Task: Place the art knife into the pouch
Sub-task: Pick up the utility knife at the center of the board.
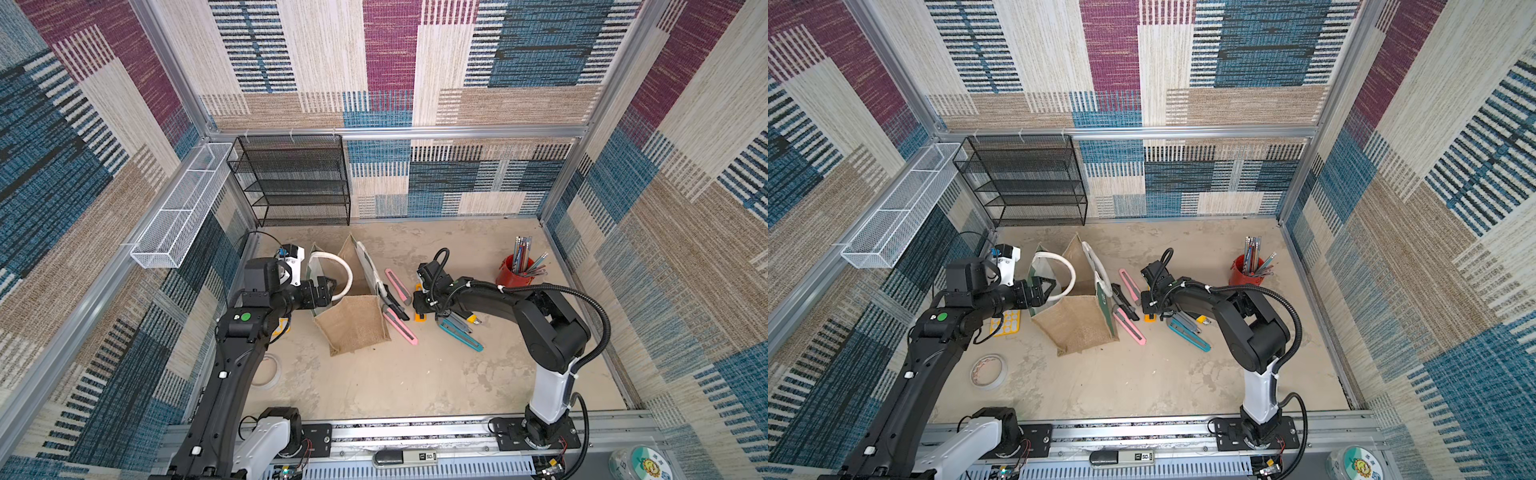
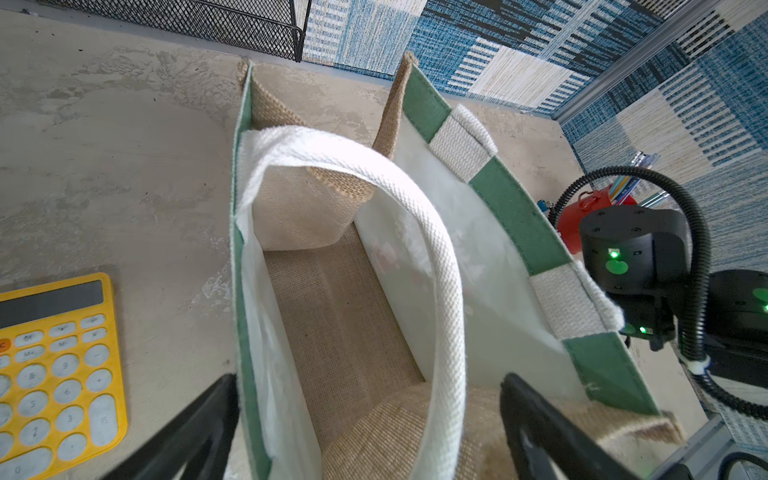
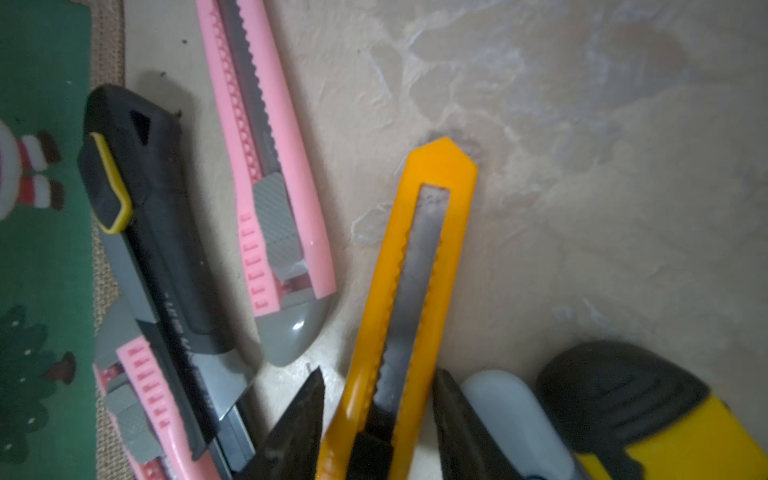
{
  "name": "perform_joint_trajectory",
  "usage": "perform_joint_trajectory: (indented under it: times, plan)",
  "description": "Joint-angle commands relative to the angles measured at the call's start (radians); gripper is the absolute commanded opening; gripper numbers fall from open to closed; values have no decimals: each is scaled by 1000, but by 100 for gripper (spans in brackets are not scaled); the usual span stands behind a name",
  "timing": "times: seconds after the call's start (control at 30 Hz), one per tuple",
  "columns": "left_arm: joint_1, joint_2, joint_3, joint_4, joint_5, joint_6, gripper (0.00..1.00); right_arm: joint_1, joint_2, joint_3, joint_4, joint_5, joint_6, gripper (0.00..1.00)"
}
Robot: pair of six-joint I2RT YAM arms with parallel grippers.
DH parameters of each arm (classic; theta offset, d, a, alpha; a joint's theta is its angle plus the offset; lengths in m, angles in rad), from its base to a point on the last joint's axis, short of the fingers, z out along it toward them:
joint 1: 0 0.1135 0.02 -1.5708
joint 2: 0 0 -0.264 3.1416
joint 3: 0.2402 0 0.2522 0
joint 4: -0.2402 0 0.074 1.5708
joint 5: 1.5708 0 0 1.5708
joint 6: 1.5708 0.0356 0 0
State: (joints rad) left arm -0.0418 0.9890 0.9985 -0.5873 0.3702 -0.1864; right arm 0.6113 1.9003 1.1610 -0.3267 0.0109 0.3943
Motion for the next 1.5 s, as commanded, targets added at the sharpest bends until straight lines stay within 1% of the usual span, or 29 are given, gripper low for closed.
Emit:
perform_joint_trajectory:
  times: [0.0, 0.03, 0.1, 0.13, 0.33, 0.5, 0.63, 0.7, 0.8, 0.9, 1.17, 1.37, 1.4, 1.47]
  plan:
    - [0, -3, -3, 23, 12, 18, 99, 8, 22, 1, -92, 53, -2, 45]
    - [0, -4, -3, 23, 12, 17, 99, 10, 27, 2, -93, 52, -4, 44]
    - [0, -6, -6, 26, 17, 19, 99, 14, 36, 6, -100, 58, -11, 35]
    - [0, -7, -7, 28, 16, 18, 99, 16, 39, 8, -101, 63, -15, 33]
    - [0, -10, -11, 30, 10, 19, 99, 16, 45, 14, -106, 69, -23, 34]
    - [0, -7, -14, 28, 7, 21, 99, 20, 48, 19, -116, 111, -31, 33]
    - [0, -4, -15, 28, 3, 21, 99, 21, 58, 29, -123, 125, -38, 30]
    - [-1, -3, -15, 28, 1, 20, 99, 21, 64, 35, -127, 128, -44, 25]
    - [0, -4, -17, 27, -1, 18, 99, 21, 60, 35, -127, 141, -43, 25]
    - [0, -4, -18, 29, -1, 16, 99, 21, 38, 26, -108, 143, -40, 21]
    - [0, -9, -21, 32, -3, 15, 99, 21, -43, 6, -38, 112, -19, 19]
    - [0, -14, -24, 37, -11, 15, 99, 21, -95, 19, -34, 120, -5, 18]
    - [0, -15, -21, 29, -24, 14, 99, 21, -107, 24, -36, 121, -3, 18]
    - [0, -11, -1, -7, -99, -1, 99, 21, -137, 38, -42, 119, -7, 18]
